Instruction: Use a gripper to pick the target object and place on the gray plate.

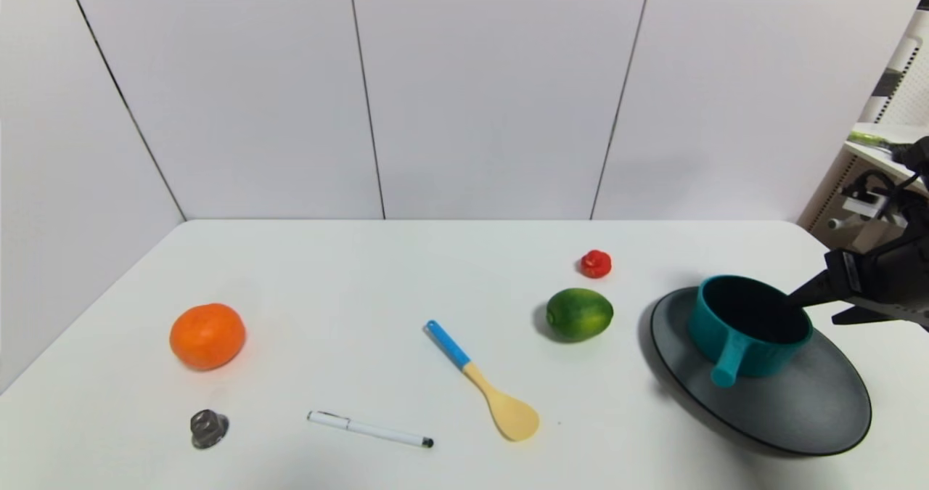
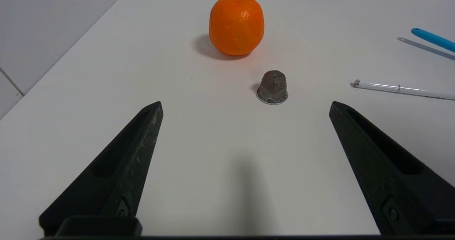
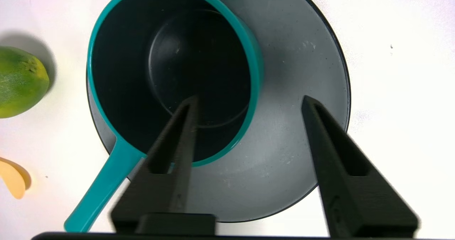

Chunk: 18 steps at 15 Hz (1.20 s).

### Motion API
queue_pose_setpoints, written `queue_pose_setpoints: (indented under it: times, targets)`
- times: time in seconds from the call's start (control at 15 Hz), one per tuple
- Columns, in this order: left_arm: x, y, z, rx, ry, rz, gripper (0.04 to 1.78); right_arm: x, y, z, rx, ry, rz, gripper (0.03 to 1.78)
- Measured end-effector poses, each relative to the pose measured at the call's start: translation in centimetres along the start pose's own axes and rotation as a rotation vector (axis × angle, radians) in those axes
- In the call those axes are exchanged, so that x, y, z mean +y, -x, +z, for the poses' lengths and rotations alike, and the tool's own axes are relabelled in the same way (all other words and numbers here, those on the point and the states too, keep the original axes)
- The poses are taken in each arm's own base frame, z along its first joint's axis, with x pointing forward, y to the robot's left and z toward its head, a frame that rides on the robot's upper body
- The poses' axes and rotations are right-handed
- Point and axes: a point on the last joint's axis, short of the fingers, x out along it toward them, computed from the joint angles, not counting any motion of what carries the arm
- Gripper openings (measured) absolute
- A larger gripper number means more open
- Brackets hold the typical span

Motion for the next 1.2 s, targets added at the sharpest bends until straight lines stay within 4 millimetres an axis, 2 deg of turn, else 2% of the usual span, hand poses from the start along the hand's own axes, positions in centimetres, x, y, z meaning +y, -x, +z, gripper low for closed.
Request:
queue_pose_setpoints:
  times: [0.13,0.27,0.53,0.67,0.8,1.2]
  targets:
    - [0.0,0.0,0.0,0.000,0.000,0.000,1.69,0.0,0.9,0.0,-0.031,0.000,-0.007,1.23]
    - [0.0,0.0,0.0,0.000,0.000,0.000,1.69,0.1,2.7,-0.2,-0.091,0.000,-0.014,1.34]
    - [0.0,0.0,0.0,0.000,0.000,0.000,1.69,1.1,8.4,-1.8,-0.275,0.032,-0.010,1.49]
    - [0.0,0.0,0.0,0.000,0.000,0.000,1.69,1.8,11.6,-3.8,-0.384,0.057,-0.004,1.54]
    - [0.0,0.0,0.0,0.000,0.000,0.000,1.69,2.3,13.4,-5.9,-0.494,0.084,-0.002,1.58]
    - [0.0,0.0,0.0,0.000,0.000,0.000,1.69,2.7,14.2,-13.4,-0.937,0.190,-0.042,1.65]
